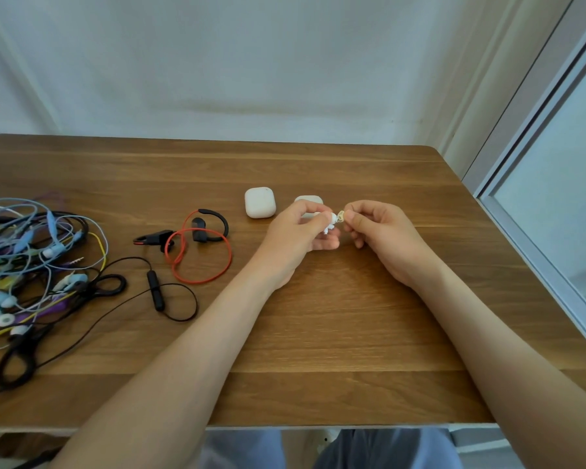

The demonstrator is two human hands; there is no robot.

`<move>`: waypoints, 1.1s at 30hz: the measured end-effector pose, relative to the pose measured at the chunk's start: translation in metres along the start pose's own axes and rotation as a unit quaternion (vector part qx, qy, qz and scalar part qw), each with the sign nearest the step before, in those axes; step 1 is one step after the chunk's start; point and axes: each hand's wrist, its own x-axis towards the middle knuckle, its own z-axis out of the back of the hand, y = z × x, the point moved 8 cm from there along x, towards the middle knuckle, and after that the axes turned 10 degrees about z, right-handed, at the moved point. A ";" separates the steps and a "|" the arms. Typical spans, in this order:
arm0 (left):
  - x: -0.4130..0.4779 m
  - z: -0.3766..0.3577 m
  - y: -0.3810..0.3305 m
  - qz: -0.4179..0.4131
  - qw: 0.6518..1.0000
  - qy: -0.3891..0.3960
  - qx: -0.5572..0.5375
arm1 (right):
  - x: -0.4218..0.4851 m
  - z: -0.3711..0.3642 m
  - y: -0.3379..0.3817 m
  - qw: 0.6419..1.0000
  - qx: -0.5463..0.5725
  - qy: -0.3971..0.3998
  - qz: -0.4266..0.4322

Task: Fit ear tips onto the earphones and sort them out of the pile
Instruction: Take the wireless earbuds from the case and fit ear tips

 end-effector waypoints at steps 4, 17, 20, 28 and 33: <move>0.000 0.001 0.001 0.007 1.000 0.001 -0.025 | -0.001 0.001 0.002 1.000 -0.010 -0.014 0.001; 0.001 0.001 0.001 0.004 1.000 -0.004 0.003 | -0.003 -0.002 0.005 1.000 -0.008 -0.008 0.008; 0.003 0.002 0.003 0.000 1.000 -0.014 0.012 | -0.003 -0.002 0.004 1.000 -0.013 -0.009 0.005; 0.003 0.002 0.003 -0.001 0.999 -0.030 0.032 | -0.007 -0.005 0.008 1.000 -0.022 -0.012 0.014; 0.003 0.002 0.003 -0.008 0.999 -0.026 0.034 | -0.006 -0.001 0.004 0.999 -0.033 -0.039 -0.003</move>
